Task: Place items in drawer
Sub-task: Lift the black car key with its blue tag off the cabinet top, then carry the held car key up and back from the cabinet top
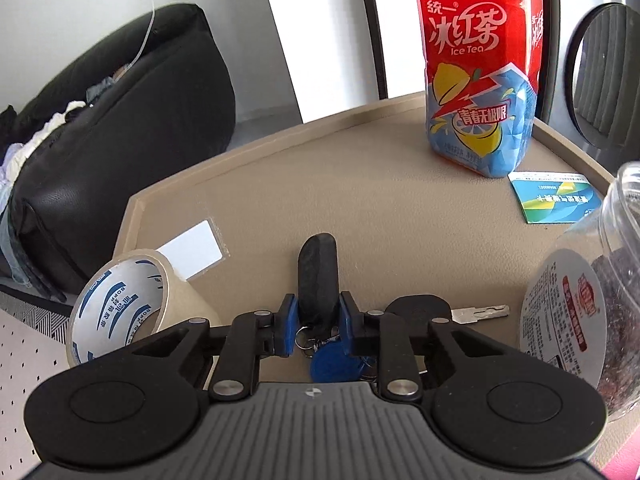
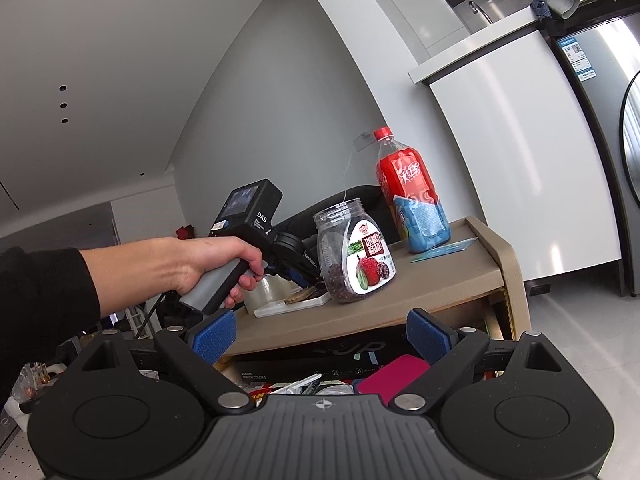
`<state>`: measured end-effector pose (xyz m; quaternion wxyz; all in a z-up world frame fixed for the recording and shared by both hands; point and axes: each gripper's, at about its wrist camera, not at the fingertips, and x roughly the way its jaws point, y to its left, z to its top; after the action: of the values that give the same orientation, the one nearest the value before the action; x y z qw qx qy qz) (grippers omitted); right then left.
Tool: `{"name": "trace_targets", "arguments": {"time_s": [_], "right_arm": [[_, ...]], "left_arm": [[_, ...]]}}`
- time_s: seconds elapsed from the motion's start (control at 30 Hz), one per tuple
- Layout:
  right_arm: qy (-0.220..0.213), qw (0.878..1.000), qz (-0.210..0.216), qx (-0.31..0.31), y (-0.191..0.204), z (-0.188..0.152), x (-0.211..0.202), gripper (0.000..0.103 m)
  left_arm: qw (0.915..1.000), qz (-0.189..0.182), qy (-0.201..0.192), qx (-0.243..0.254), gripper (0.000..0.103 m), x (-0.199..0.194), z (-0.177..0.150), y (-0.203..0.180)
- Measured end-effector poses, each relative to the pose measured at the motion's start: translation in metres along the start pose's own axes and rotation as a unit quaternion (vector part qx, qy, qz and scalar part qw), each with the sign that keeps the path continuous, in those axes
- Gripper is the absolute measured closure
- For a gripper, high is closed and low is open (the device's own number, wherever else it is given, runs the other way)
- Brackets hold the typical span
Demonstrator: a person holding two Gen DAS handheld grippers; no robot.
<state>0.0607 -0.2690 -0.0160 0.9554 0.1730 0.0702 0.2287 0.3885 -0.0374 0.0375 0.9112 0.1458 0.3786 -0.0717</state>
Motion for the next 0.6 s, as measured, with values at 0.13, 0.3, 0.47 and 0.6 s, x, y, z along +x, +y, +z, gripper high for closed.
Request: {"name": "trace_targets", "arguments": {"time_s": [0.13,0.3,0.47,0.6], "right_arm": [[0.004,1.0,0.001,-0.008,0.005,-0.003,0.001,0.008],[0.002,1.0,0.0,-0.022,0.011,-0.007,0.002,0.008],[0.006,0.999,-0.004,-0.031,0.014,-0.011,0.007,0.008],[0.012,0.999,-0.008,-0.037,0.016,-0.015,0.01,0.008]], "left_arm": [[0.9975,0.026,-0.058,-0.028,0.086,-0.003,-0.018,-0.004],[0.9918,0.056,-0.103,-0.051,0.089,-0.006,-0.03,-0.01],[0.9879,0.046,-0.126,-0.078,0.09,-0.016,-0.035,-0.003],[0.9843,0.037,-0.138,-0.103,0.09,-0.018,-0.038,0.006]]}}
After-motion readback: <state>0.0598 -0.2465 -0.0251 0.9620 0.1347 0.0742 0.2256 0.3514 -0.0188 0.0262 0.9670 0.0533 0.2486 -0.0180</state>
